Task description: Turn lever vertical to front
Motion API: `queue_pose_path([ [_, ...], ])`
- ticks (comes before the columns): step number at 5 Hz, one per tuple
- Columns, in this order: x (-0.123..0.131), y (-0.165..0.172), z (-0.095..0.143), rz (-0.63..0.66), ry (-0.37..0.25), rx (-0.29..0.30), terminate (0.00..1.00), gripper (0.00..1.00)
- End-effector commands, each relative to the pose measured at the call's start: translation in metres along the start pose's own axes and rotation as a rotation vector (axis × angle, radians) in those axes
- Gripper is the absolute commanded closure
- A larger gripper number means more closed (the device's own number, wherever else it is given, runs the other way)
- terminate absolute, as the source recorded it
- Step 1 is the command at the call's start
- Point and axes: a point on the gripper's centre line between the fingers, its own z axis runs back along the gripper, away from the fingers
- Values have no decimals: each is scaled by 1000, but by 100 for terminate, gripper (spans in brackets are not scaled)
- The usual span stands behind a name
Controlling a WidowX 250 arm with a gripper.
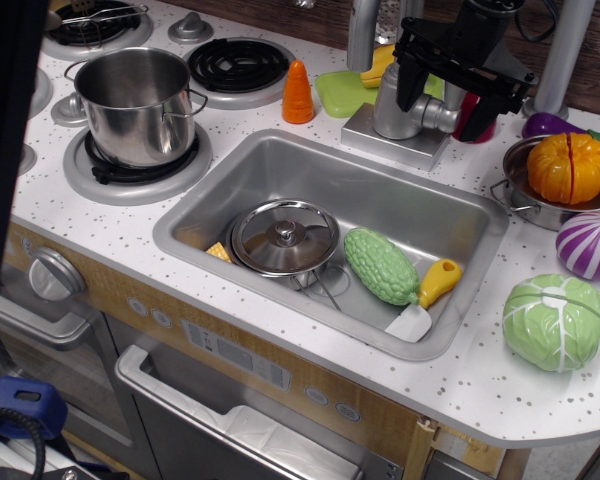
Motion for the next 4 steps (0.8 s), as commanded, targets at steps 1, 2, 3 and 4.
queue_pose_path([
  [1, 0, 0, 0, 0, 0, 0, 0, 0],
  [2, 10, 0, 9, 15, -122, 62, 0, 0],
  [3, 26, 0, 26, 42, -233, 101, 0, 0],
  [4, 37, -1, 37, 80, -309, 99, 0, 0],
])
